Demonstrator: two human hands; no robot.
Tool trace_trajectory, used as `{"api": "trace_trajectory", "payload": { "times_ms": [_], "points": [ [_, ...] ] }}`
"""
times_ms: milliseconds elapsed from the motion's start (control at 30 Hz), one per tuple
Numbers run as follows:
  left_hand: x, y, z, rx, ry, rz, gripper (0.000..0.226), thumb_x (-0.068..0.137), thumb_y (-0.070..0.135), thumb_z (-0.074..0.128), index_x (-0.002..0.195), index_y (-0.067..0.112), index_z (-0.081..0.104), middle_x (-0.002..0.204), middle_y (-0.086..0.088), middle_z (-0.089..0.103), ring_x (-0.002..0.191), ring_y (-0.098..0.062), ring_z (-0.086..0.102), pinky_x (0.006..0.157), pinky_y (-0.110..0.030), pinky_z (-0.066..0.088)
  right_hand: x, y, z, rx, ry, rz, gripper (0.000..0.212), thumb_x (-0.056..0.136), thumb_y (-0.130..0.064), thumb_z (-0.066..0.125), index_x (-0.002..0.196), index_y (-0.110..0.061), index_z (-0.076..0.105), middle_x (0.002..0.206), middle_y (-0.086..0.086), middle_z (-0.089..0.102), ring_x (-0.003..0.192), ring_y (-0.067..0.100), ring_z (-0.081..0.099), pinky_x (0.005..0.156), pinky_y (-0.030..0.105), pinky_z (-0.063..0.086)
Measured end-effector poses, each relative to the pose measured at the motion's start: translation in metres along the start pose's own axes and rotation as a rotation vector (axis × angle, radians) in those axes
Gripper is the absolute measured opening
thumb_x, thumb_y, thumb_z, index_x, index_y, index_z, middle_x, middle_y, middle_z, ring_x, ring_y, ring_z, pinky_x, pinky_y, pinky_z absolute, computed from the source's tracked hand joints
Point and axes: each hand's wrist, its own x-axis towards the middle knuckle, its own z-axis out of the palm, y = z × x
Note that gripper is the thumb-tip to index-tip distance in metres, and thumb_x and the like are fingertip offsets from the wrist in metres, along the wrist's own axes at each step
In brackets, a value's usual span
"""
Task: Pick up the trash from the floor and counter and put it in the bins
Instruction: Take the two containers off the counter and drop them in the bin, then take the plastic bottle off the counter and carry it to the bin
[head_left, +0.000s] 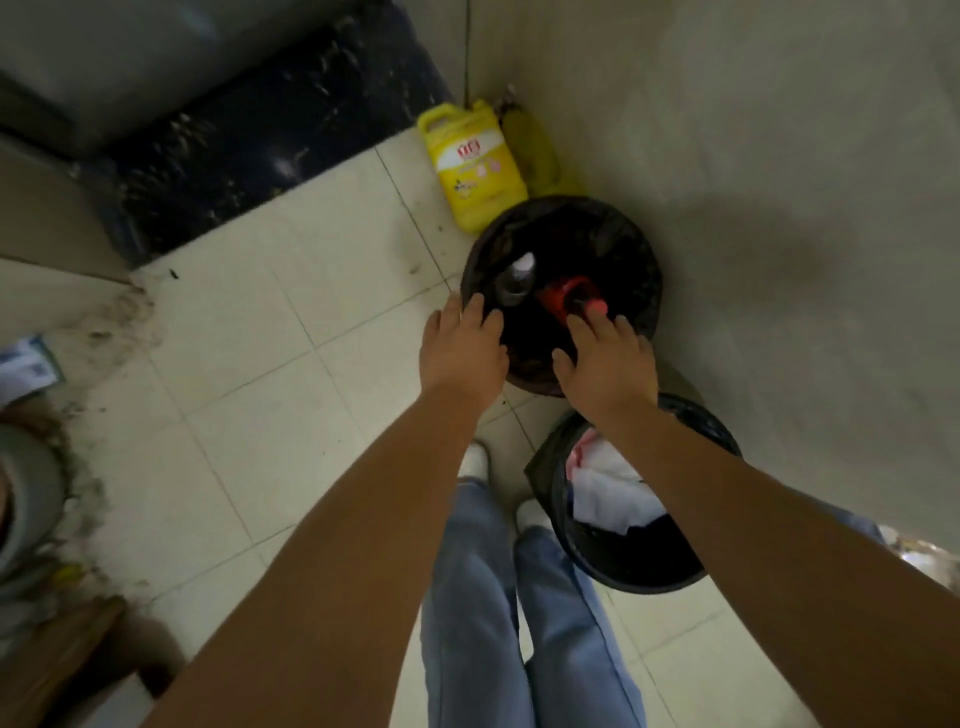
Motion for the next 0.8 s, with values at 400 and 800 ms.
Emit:
{"api": "trace_trajectory", "payload": {
  "times_ms": [400,800],
  "points": [
    [-0.308,-0.09,-0.159,-0.073,0.334,-0.626,0.048,0.102,0.027,0.027,0.149,0.017,0.021,0.159,-0.006,0.018,0.148,-0.029,0.008,0.121,-0.042,0.01,-0.226,-0.202,-0.128,-0.149,0.189,-0.699,0.056,0.097,-0.028,0.037,0.149,-0.016,0.018,0.16,0.005,0.012,0.148,0.029,0.008,0.12,0.044,0.01],
    [-0.76,-0.187,-0.068,-0.331,0.618,-1.457,0.046,0.098,0.024,0.038,0.143,0.012,0.033,0.156,-0.005,0.027,0.147,-0.027,0.014,0.119,-0.044,0.017,-0.588,-0.41,-0.01,-0.38,0.201,-1.493,0.051,0.094,-0.029,0.045,0.142,-0.012,0.036,0.154,0.006,0.032,0.143,0.026,0.024,0.118,0.04,0.021]
  ]
}}
